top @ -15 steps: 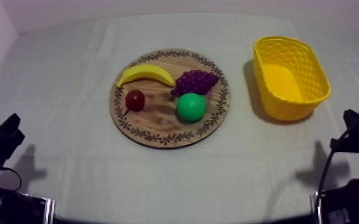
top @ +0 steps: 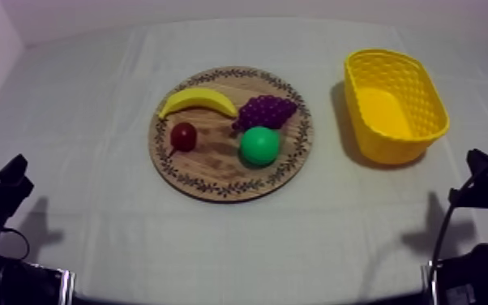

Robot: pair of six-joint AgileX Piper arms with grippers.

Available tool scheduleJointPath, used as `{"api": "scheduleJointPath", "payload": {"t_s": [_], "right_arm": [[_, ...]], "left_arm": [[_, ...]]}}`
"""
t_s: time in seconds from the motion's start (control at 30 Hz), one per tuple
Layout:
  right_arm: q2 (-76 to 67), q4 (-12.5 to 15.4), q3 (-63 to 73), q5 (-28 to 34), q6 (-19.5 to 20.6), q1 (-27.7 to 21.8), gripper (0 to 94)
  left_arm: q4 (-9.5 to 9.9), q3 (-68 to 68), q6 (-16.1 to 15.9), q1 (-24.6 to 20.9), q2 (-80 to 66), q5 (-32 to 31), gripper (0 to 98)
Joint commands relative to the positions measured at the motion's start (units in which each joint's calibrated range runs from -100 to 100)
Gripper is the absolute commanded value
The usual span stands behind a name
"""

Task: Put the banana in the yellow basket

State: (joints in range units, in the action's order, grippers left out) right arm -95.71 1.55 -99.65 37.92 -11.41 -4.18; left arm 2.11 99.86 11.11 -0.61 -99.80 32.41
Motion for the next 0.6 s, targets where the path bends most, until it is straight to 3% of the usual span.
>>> {"api": "scheduleJointPath", "payload": {"t_s": [0.0, 0.37, 0.57], "right_arm": [[0.0, 0.0, 0.0, 0.1, 0.0, 0.0, 0.6], [0.0, 0.0, 0.0, -0.1, 0.2, 0.0, 0.6], [3.5, 1.6, 1.3, -4.2, -0.7, 1.9, 0.5]], "left_arm": [[0.02, 0.0, 0.0, 0.0, 0.0, 0.0, 0.1], [0.02, 0.0, 0.0, 0.0, 0.0, 0.0, 0.1], [0.02, 0.0, 0.0, 0.0, 0.0, 0.0, 0.1]]}}
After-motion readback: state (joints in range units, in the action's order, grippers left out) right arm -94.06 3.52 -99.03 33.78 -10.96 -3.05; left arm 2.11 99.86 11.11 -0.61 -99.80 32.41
